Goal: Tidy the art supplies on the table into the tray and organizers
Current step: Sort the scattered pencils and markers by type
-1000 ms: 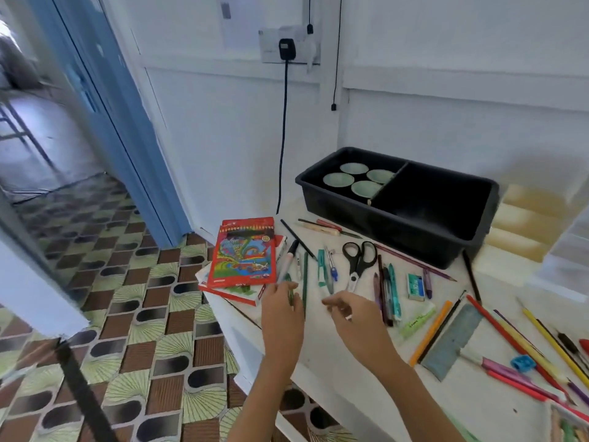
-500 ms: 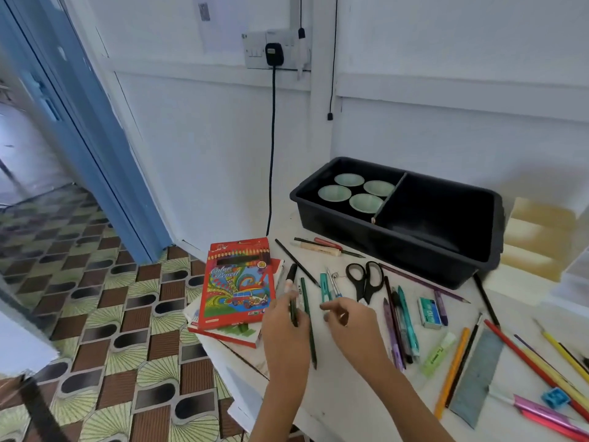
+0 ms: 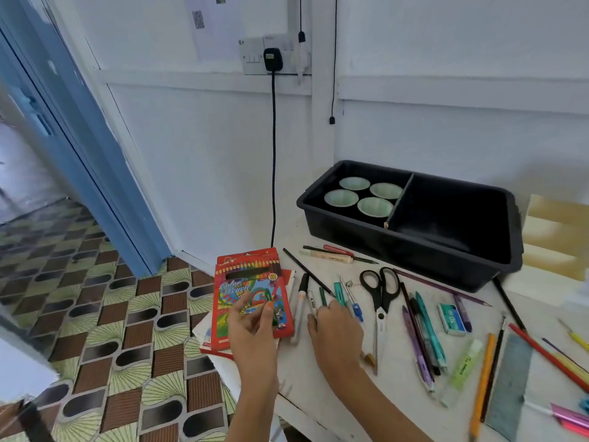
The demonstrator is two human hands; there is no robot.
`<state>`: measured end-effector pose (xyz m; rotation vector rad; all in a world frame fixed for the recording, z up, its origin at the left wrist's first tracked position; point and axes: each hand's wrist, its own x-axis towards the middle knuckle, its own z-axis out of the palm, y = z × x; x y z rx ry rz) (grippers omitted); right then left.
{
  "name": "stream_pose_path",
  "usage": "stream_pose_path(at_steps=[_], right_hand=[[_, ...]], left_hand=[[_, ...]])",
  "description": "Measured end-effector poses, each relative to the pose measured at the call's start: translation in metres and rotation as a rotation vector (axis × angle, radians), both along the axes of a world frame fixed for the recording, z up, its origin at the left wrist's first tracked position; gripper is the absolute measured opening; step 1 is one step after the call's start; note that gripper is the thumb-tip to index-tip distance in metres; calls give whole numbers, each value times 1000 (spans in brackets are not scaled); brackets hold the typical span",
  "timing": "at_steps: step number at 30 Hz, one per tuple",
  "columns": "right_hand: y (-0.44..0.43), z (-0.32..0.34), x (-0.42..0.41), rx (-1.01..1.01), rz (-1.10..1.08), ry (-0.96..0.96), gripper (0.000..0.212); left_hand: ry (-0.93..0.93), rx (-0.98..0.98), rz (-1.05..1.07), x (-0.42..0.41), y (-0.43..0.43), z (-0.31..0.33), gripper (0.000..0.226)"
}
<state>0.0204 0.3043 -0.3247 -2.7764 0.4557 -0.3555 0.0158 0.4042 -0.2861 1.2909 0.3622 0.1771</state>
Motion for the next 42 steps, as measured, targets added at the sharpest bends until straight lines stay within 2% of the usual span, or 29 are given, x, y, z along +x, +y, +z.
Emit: stream_pose_path(at_steps=[4, 7, 12, 16, 24, 32, 38, 42], right_hand=[[-10, 4, -8, 192, -103, -52, 26], [-22, 11, -23, 319, -181, -163, 19], [-48, 23, -60, 605, -187, -322, 8], [-76, 37, -100, 843, -214, -444, 10], [-148, 44, -197, 1093, -407, -565, 8], [-202, 37, -306, 1277, -593, -679, 26], [-224, 31, -361, 1281, -606, -642, 48], [-231, 26, -381, 1197, -616, -625, 51]], left_hand=[[5, 13, -77, -6, -6, -1, 33], [14, 7, -132, -14, -15, -1, 32], [7, 24, -229, -35, -39, 0, 36], [3, 8, -300, -61, -68, 7, 34], [44, 73, -512, -134, -135, 12, 45], [23, 122, -779, -220, -186, 6, 40], [44, 107, -859, -267, -211, -7, 41], [-31, 189, -929, -282, -220, -12, 45]])
